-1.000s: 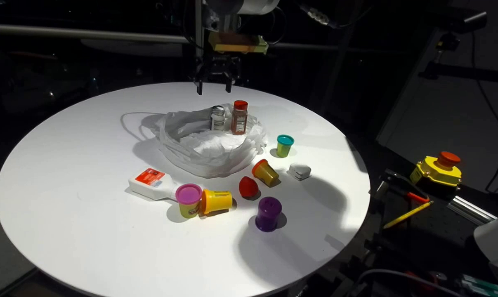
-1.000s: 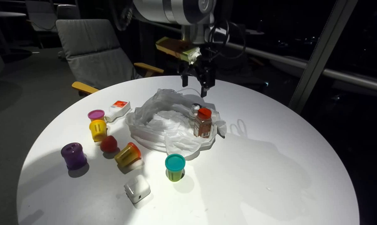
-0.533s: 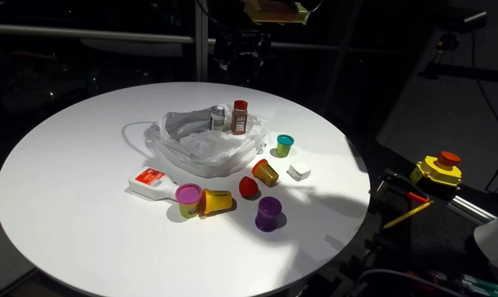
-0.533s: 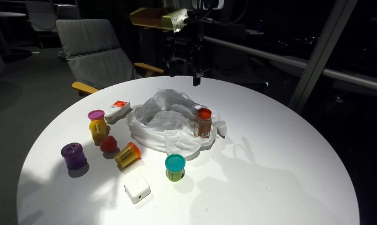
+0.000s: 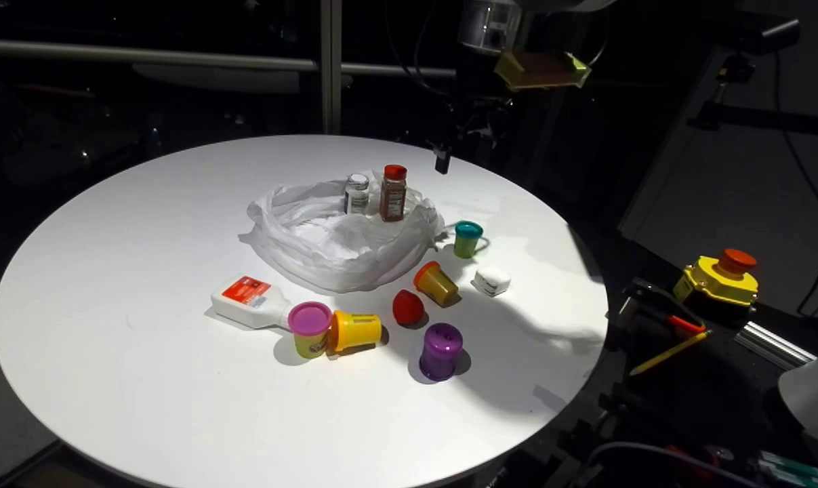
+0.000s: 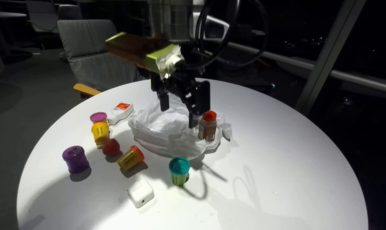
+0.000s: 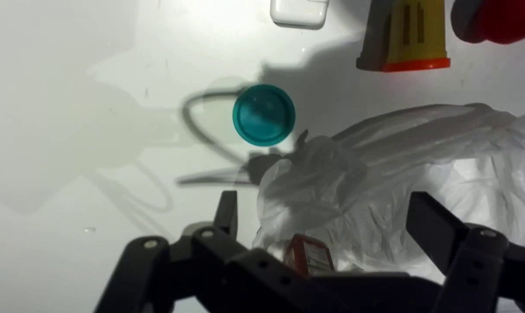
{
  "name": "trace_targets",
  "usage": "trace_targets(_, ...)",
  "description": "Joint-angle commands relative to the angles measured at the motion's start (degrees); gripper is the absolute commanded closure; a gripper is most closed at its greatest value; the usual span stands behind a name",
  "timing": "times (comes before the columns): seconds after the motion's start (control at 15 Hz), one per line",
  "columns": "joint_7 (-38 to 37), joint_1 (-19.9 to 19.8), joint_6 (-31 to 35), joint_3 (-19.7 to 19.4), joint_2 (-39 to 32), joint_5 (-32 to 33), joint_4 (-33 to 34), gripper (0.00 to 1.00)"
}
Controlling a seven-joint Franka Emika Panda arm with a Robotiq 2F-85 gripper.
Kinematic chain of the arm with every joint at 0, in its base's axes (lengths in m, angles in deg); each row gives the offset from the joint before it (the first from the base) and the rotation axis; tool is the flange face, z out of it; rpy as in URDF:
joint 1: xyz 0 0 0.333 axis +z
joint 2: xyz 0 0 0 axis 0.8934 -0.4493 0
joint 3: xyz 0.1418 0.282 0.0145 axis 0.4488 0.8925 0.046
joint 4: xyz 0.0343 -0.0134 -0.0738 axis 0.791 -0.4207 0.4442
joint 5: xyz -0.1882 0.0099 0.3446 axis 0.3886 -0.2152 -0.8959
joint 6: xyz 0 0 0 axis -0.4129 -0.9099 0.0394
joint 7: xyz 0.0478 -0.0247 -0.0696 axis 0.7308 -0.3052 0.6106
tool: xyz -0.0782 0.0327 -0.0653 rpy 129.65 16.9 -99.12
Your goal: Put all the objects on the table into the plastic bag.
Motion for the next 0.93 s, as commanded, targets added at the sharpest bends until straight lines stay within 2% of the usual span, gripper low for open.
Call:
trace_targets(0.0, 2.7, -1.3, 5.5, 0.8, -1.3, -0.5, -4.0, 0.00)
trace_targets(0.33, 2.3, -0.6, 9.8, 0.6, -6.5, 0.2, -3.4, 0.00)
trace_targets(0.87, 2.3, -0.8, 11.3, -1.6, -12.3, 0.4, -1.7, 0.00)
